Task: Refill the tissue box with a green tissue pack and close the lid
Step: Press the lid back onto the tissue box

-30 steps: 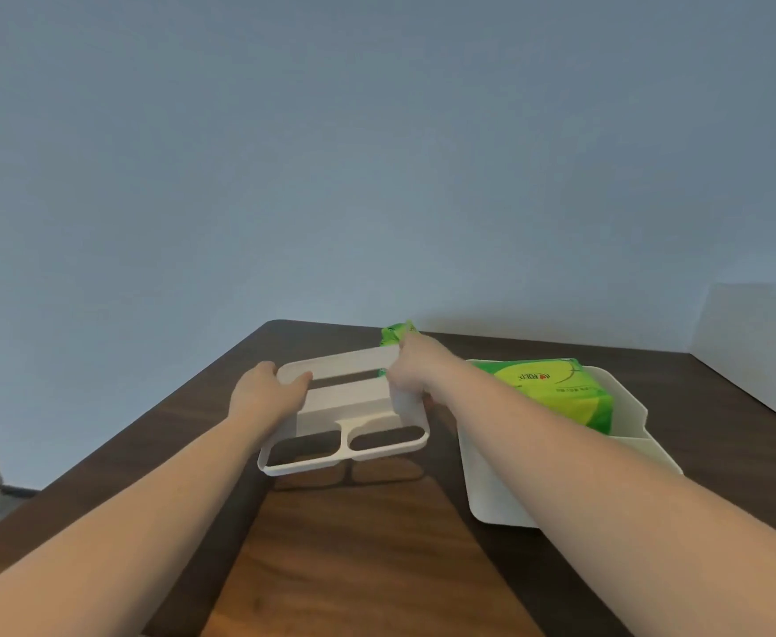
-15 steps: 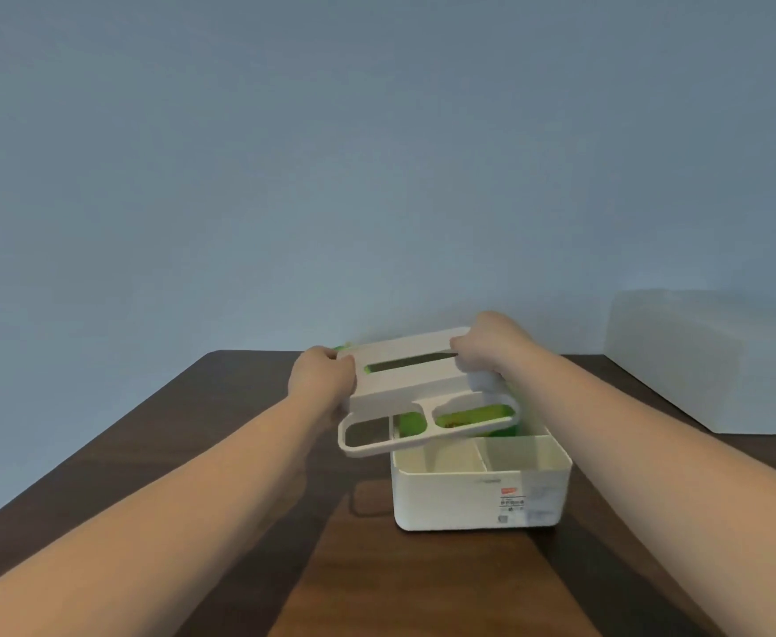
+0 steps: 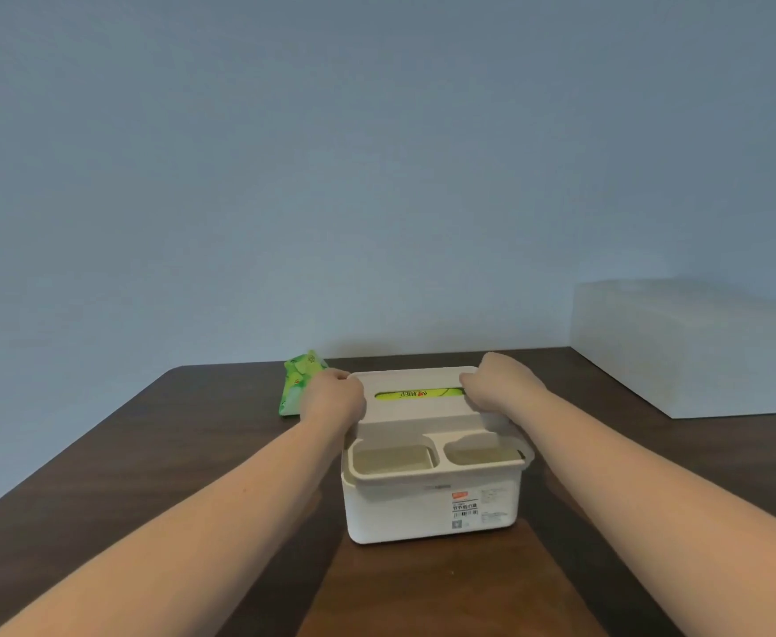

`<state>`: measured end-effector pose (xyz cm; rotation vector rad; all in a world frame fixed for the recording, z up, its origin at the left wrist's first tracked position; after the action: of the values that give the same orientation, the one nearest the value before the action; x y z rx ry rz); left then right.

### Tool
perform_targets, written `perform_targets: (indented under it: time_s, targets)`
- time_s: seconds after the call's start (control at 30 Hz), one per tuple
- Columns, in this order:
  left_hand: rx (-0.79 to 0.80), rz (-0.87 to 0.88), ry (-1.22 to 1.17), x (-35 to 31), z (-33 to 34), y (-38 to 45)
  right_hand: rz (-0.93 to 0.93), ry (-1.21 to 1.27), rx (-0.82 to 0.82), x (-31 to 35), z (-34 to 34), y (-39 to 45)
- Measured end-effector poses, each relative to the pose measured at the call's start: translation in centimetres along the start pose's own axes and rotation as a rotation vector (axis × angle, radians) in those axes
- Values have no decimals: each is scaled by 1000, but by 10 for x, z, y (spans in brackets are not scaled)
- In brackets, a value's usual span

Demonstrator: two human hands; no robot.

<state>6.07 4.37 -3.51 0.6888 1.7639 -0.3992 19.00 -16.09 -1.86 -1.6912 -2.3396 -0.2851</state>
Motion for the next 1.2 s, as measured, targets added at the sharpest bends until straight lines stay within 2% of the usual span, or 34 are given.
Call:
perform_targets:
  time_s: [0.37, 0.5, 0.7, 0.8, 0.9, 1.03, 1.2]
  targets:
    - [-72, -65, -128, 3, -5, -6, -5, 26, 19, 7, 15, 7]
    - [-56, -95, -169, 9, -6, -3, -36, -93, 70, 9, 23, 8]
    - [16, -94, -84, 9, 0, 2, -183, -309, 122, 19, 31, 10]
    - [9, -94, -84, 10, 2, 5, -194, -271, 110, 20, 34, 14]
    - [66, -87, -57, 8, 6, 7, -190, -197, 105, 18, 33, 15]
    - [51, -78, -64, 6, 5, 8, -124, -72, 114, 12, 35, 21]
    - [39, -30, 37, 3, 2, 6, -111, -107, 114, 9, 33, 15]
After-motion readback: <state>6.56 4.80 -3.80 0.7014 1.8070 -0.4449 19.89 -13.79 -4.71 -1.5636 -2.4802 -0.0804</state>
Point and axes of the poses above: each hand's wrist, its own y-axis towards the middle knuckle, its own z-axis out of the palm, x = y × z, the point moved 9 cm from there along y, towards the middle knuckle, and after that the axes turned 8 degrees about -y, right-handed, at the moved point
